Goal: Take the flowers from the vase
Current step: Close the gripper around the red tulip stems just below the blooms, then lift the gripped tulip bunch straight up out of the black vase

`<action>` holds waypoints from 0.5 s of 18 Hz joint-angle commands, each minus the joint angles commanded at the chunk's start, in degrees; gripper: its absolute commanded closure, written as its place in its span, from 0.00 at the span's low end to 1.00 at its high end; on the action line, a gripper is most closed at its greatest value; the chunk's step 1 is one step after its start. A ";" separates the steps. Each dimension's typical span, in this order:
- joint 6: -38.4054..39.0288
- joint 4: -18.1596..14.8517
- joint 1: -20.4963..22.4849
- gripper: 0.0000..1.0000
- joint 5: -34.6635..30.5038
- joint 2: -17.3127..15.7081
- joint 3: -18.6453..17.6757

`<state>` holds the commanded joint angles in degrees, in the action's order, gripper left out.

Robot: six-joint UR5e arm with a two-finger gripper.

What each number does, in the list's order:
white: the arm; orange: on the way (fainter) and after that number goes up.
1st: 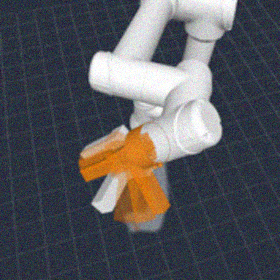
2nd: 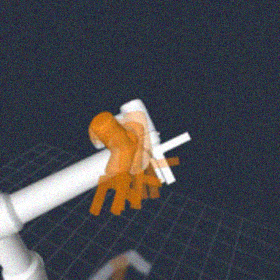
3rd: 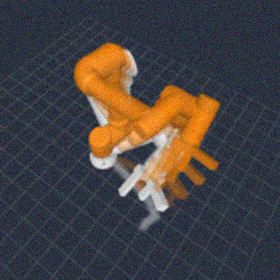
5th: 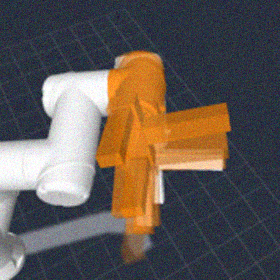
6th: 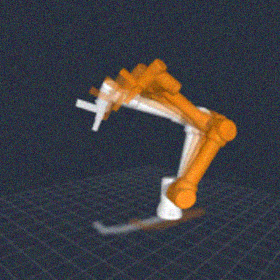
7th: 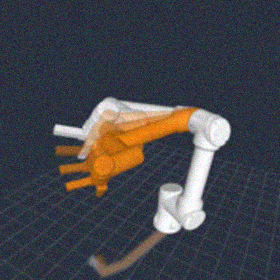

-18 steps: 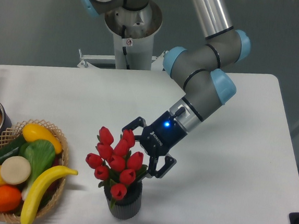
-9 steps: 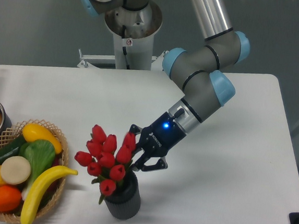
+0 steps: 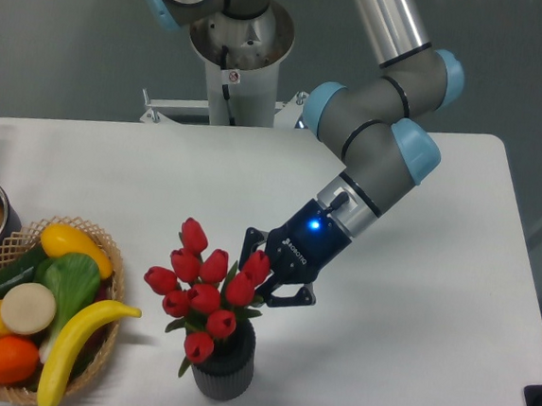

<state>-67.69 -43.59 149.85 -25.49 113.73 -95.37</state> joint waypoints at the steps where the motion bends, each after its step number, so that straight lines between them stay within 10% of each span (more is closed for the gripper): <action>1: 1.32 0.00 -0.09 1.00 0.00 -0.26 0.62; 9: 13.00 -0.17 -0.53 1.00 -0.09 -3.86 5.71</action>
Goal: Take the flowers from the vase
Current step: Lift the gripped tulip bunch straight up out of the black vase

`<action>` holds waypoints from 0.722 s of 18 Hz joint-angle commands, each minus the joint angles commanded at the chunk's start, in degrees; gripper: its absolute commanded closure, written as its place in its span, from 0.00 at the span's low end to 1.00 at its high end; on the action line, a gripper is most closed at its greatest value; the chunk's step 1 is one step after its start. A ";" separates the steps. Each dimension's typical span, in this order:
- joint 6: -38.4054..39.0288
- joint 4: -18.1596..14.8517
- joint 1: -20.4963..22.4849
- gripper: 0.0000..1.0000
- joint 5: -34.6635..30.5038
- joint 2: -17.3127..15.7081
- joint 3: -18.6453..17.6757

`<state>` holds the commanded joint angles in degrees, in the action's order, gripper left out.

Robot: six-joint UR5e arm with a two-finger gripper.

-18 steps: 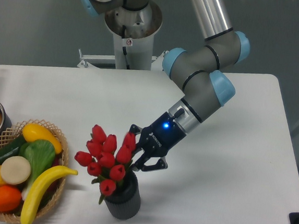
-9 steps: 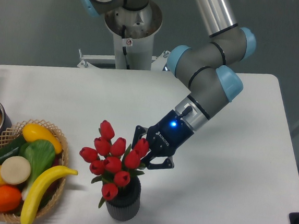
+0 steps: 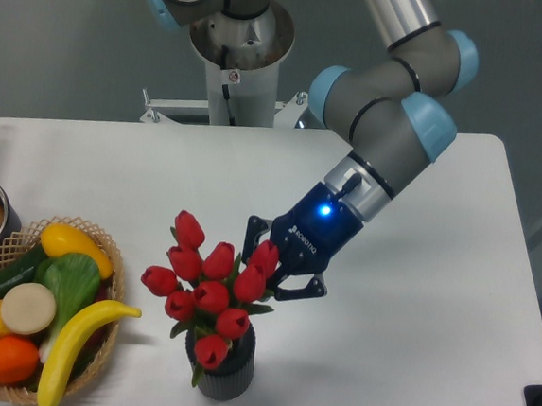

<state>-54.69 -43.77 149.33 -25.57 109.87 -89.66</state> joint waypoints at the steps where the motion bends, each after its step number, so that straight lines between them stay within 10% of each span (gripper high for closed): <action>1: 2.02 0.00 -0.09 1.00 -0.09 -0.26 0.79; 13: 14.60 -0.26 -0.53 1.00 -0.09 -5.01 5.55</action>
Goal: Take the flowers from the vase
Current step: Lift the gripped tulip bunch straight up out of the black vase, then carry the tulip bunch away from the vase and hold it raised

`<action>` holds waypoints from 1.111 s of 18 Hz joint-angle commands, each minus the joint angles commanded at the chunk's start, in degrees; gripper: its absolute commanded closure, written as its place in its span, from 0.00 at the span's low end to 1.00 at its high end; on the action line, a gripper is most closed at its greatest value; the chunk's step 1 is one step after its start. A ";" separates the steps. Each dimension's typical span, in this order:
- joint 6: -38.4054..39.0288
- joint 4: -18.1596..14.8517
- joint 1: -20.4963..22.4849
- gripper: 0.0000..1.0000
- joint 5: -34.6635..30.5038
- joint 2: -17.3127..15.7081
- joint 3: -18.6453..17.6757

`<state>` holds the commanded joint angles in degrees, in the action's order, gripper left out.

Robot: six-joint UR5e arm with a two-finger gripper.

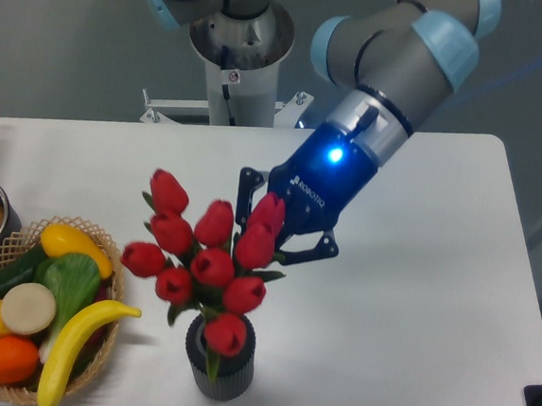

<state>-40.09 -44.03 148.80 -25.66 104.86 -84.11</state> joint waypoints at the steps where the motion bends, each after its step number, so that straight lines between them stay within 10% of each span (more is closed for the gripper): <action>1: 0.70 0.00 0.00 1.00 0.00 -0.61 0.09; 8: -0.59 0.00 2.45 1.00 -2.88 -0.27 2.28; 16: -13.26 -1.84 9.05 1.00 -33.28 -0.53 -0.61; 20: -18.26 -8.85 9.23 1.00 -45.15 -0.53 -1.41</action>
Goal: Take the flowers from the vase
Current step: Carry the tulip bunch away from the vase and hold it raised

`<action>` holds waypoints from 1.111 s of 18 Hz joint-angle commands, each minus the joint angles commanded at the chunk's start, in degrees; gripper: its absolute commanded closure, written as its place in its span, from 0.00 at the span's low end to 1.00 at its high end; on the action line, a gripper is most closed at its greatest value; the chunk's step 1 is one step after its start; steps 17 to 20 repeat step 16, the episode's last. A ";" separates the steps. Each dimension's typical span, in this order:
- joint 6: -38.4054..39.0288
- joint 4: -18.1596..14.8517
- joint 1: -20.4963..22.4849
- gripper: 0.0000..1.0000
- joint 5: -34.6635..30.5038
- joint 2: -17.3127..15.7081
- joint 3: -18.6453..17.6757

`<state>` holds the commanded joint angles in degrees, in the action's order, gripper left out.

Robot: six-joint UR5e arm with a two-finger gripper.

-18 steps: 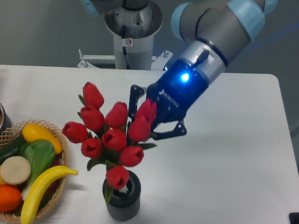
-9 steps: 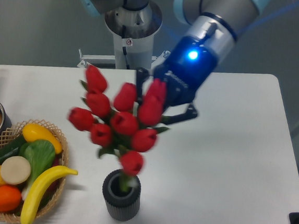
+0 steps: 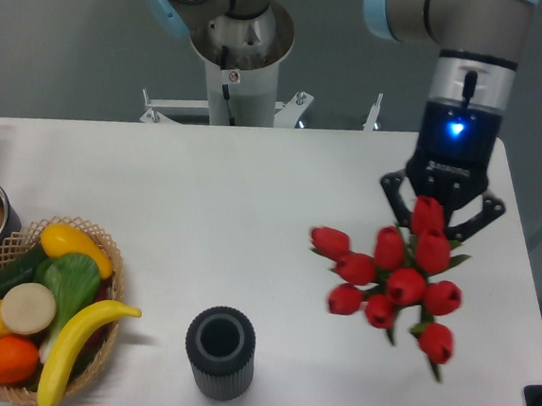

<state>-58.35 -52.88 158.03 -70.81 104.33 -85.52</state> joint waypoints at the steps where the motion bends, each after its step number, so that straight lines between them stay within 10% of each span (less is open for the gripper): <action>1: -0.97 -2.37 0.09 1.00 -2.12 0.00 0.09; 13: -6.43 -18.20 0.27 1.00 -18.55 1.67 4.65; 20: -6.95 -18.66 0.00 1.00 -20.86 2.20 4.22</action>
